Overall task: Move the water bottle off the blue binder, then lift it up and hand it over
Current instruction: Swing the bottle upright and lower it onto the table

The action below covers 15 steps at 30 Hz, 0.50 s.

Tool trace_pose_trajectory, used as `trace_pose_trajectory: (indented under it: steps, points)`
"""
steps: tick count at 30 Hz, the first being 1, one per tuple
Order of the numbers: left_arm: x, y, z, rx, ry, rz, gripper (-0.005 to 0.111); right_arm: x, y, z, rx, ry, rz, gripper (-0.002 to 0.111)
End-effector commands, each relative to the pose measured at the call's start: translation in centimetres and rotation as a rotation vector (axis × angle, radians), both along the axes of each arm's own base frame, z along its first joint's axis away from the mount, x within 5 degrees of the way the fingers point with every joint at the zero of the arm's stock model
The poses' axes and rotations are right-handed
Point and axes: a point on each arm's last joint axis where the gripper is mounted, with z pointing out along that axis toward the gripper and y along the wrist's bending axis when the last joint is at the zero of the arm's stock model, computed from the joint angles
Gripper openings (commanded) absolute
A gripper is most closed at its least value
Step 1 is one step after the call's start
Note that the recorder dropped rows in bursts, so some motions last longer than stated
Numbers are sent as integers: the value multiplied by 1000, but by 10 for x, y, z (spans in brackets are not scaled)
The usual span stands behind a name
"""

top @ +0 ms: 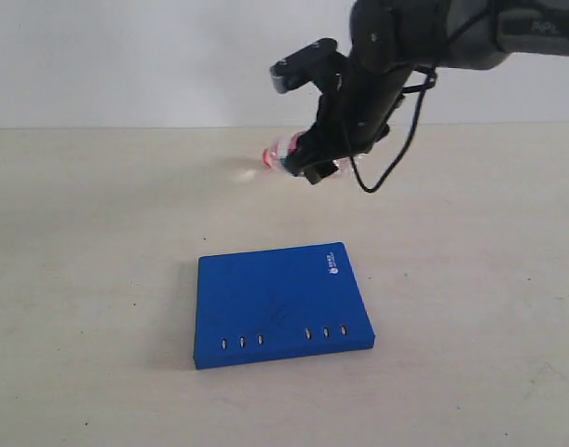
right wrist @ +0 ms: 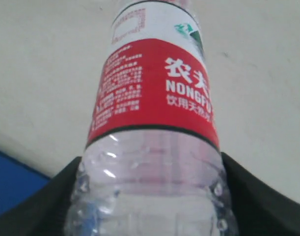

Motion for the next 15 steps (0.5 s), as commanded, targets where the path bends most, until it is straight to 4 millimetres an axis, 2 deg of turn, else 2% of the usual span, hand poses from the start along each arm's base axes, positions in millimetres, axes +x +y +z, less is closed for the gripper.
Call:
trace_pose_trajectory:
  steps: [1,4,8,11,15]
  points:
    - [0,0,-1,-1,-2,-6,4,-17,-64,32,-100,62,-31,0]
    - [0,0,-1,-1,-2,-6,4,-23,-77,29,-134,152,-4,0]
    - [0,0,-1,-1,-2,-6,4,-33,-77,11,-153,295,38,0]
    - [0,0,-1,-1,-2,-6,4,-44,-81,-11,-220,476,59,0]
    - [0,0,-1,-1,-2,-6,4,-40,-83,-37,-261,542,24,0]
